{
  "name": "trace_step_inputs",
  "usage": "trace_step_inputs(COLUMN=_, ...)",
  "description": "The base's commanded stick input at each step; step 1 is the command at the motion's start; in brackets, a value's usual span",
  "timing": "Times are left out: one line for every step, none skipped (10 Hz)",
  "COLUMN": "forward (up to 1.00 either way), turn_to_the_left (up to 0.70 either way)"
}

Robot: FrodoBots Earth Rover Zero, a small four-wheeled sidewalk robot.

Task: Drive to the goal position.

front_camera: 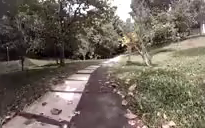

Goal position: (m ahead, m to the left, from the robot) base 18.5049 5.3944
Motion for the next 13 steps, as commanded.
trace_step_inputs(forward=0.5, turn_to_the_left=0.02)
trace_step_inputs(forward=0.5, turn_to_the_left=0.06)
trace_step_inputs(forward=0.5, turn_to_the_left=0.07)
trace_step_inputs(forward=0.5, turn_to_the_left=0.0)
trace_step_inputs(forward=0.5, turn_to_the_left=0.0)
trace_step_inputs(forward=0.5, turn_to_the_left=0.0)
trace_step_inputs(forward=0.5, turn_to_the_left=0.0)
trace_step_inputs(forward=0.5, turn_to_the_left=0.0)
trace_step_inputs(forward=0.5, turn_to_the_left=0.0)
trace_step_inputs(forward=0.5, turn_to_the_left=0.0)
trace_step_inputs(forward=0.5, turn_to_the_left=0.0)
trace_step_inputs(forward=0.5, turn_to_the_left=0.0)
trace_step_inputs(forward=0.5, turn_to_the_left=0.0)
